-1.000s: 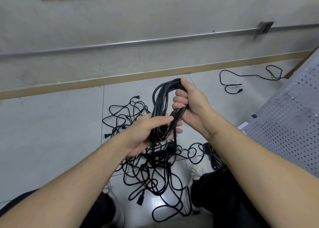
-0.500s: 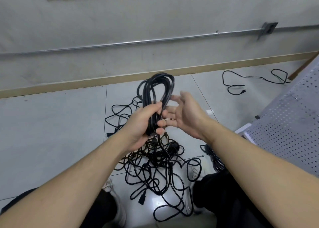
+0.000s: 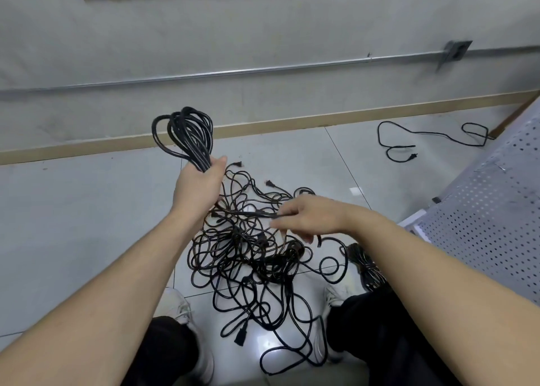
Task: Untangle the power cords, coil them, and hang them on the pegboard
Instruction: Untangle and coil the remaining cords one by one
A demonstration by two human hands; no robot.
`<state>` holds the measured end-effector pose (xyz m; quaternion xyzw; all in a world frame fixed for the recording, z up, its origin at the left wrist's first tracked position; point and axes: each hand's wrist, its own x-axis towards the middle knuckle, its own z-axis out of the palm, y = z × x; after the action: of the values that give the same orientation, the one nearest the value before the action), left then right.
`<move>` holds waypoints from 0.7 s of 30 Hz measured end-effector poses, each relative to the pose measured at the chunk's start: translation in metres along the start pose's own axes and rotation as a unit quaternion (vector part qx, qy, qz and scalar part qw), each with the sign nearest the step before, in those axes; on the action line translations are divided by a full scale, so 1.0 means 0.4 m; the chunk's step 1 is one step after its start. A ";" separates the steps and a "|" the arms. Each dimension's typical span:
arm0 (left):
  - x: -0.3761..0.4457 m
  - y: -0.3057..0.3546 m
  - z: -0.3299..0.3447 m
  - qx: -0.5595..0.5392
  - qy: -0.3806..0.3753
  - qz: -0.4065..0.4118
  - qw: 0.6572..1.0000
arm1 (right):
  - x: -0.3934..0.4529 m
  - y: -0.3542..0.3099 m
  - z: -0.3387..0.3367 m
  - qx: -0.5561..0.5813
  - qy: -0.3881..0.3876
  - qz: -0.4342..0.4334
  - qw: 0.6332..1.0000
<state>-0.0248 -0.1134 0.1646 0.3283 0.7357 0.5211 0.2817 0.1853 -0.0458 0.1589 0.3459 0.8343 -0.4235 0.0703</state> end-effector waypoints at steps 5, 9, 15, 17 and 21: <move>0.008 -0.038 0.005 0.320 -0.057 0.068 0.943 | -0.030 0.007 -0.052 0.176 0.040 0.014 0.983; -0.029 -0.048 0.043 0.331 -0.137 0.057 0.932 | -0.050 0.010 -0.079 0.302 0.089 -0.043 0.948; -0.089 0.023 0.077 0.167 -0.143 -0.006 0.975 | -0.038 0.000 -0.080 0.329 0.276 -0.053 0.901; -0.104 0.034 0.070 0.192 -0.170 0.035 0.966 | -0.031 -0.008 -0.075 0.327 0.299 -0.055 0.895; -0.112 0.019 0.079 0.330 -0.156 0.090 0.927 | -0.023 -0.019 -0.073 0.325 0.315 -0.027 0.891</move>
<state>0.0287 -0.1280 0.1658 0.5449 0.7803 0.2142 0.2201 0.1924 -0.0313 0.1862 0.4421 0.6372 -0.5416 -0.3243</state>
